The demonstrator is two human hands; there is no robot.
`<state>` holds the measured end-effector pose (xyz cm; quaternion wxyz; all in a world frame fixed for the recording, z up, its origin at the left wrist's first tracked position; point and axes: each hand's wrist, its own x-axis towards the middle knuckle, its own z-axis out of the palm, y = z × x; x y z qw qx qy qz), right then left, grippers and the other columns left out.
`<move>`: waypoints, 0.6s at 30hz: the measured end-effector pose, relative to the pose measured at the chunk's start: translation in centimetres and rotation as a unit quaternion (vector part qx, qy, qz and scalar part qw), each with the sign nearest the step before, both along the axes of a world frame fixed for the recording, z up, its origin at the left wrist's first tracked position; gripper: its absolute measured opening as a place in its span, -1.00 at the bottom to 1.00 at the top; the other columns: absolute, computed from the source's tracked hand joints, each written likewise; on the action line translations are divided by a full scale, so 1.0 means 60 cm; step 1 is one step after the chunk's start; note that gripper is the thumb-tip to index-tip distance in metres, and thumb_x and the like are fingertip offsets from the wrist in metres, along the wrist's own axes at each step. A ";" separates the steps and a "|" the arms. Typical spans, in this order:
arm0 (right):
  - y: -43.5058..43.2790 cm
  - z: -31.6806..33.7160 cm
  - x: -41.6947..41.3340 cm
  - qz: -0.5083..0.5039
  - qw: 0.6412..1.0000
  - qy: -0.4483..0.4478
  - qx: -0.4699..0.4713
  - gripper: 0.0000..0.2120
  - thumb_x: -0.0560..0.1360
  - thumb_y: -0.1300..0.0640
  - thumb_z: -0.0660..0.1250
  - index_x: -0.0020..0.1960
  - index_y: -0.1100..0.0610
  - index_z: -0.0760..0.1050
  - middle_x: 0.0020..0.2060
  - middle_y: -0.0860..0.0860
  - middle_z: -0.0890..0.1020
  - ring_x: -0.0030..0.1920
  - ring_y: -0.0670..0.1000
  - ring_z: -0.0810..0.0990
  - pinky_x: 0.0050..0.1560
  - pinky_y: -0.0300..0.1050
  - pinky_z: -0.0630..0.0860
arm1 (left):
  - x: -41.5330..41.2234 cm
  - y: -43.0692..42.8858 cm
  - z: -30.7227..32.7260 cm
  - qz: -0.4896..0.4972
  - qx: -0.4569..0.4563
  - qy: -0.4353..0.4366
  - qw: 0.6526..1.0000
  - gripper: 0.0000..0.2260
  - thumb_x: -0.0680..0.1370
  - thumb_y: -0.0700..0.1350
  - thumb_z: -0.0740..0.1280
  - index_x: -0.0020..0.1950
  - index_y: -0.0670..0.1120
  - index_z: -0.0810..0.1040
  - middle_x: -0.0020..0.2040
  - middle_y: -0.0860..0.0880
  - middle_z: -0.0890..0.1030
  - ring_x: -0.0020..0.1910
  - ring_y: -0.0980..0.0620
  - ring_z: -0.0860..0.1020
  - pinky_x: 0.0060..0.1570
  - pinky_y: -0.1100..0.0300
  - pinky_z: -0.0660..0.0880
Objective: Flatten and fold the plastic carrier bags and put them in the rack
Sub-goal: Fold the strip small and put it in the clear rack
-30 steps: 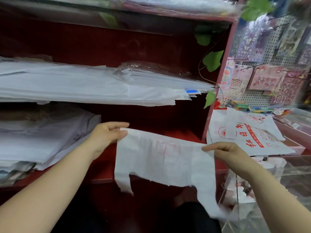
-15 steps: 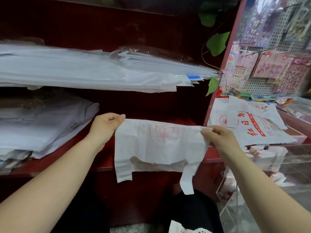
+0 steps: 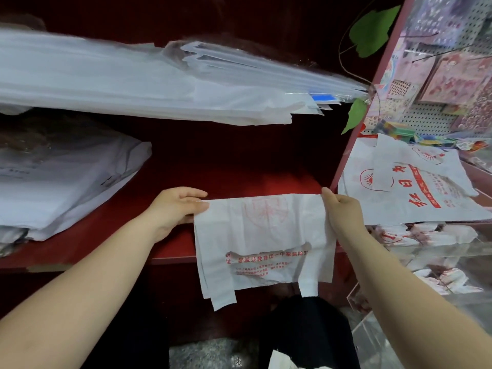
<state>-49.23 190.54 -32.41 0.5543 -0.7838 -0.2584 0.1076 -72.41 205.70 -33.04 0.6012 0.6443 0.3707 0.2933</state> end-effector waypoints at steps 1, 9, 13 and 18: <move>0.010 -0.001 0.002 -0.007 1.000 0.003 -0.007 -0.49 0.57 0.10 0.19 -0.49 0.09 0.05 -0.70 -0.13 0.10 -0.68 -0.09 0.11 -0.65 -0.32 0.06 | 0.004 0.005 -0.003 0.014 0.005 0.003 1.000 -0.82 0.46 -0.35 0.33 -0.14 -0.07 0.53 -0.16 -0.08 0.60 -0.24 0.11 0.58 -0.37 0.42 0.52; 0.100 -0.007 0.035 -0.017 0.997 0.024 -0.078 -0.51 0.59 0.00 0.13 -0.47 0.14 0.15 -0.52 0.03 0.22 -0.48 0.00 0.20 -0.41 -0.13 0.16 | 0.045 0.081 -0.006 0.076 0.093 0.061 0.991 -0.90 0.49 -0.22 0.35 -0.23 -0.14 0.55 -0.37 0.00 0.56 -0.51 0.23 0.52 -0.55 0.48 0.38; 0.139 -0.018 0.057 0.015 0.980 -0.078 -0.181 -0.49 0.58 -0.04 0.12 -0.47 0.17 0.21 -0.53 0.04 0.29 -0.45 0.06 0.32 -0.39 -0.13 0.19 | 0.059 0.126 -0.012 0.055 0.152 0.179 0.971 -0.83 0.52 -0.12 0.33 -0.25 -0.13 0.58 -0.40 -0.03 0.61 -0.44 0.09 0.53 -0.49 0.38 0.40; 0.183 -0.037 0.067 0.001 0.928 -0.162 -0.335 -0.49 0.59 -0.16 -0.01 -0.01 0.23 0.52 -0.11 0.16 0.58 -0.04 0.17 0.54 -0.13 -0.10 0.33 | 0.079 0.165 -0.032 0.055 0.143 0.208 0.966 -0.77 0.56 -0.11 0.27 -0.26 -0.18 0.54 -0.35 -0.11 0.53 -0.47 0.08 0.48 -0.53 0.38 0.38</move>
